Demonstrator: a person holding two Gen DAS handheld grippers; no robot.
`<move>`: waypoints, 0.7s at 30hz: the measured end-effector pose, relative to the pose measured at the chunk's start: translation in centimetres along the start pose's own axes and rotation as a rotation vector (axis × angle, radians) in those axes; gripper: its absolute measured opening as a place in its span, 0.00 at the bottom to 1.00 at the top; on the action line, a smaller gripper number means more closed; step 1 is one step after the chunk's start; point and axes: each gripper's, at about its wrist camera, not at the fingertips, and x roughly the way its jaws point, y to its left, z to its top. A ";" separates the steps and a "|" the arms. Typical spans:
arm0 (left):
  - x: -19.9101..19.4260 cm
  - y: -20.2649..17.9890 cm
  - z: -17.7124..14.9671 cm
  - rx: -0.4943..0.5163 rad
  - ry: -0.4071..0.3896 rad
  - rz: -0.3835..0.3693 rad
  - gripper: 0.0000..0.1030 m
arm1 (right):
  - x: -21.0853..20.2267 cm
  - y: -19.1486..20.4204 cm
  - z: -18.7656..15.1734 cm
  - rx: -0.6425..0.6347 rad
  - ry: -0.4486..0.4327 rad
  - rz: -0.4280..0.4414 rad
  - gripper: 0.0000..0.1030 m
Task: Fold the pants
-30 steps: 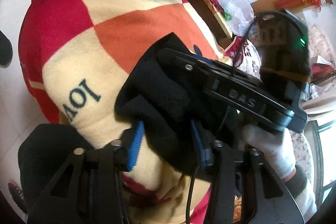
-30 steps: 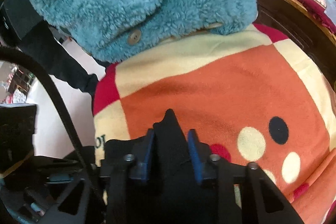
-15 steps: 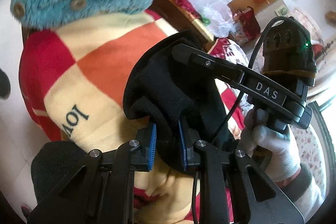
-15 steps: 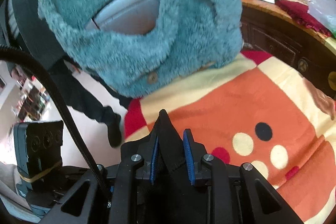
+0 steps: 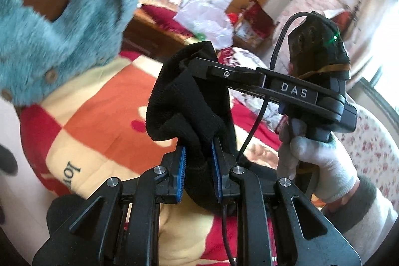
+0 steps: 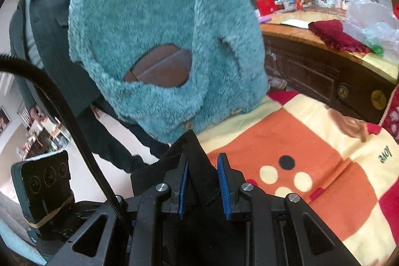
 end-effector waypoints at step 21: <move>4.7 -14.4 -3.4 0.423 0.084 -0.202 0.17 | -17.0 -5.6 -7.5 0.221 -0.270 -0.081 0.21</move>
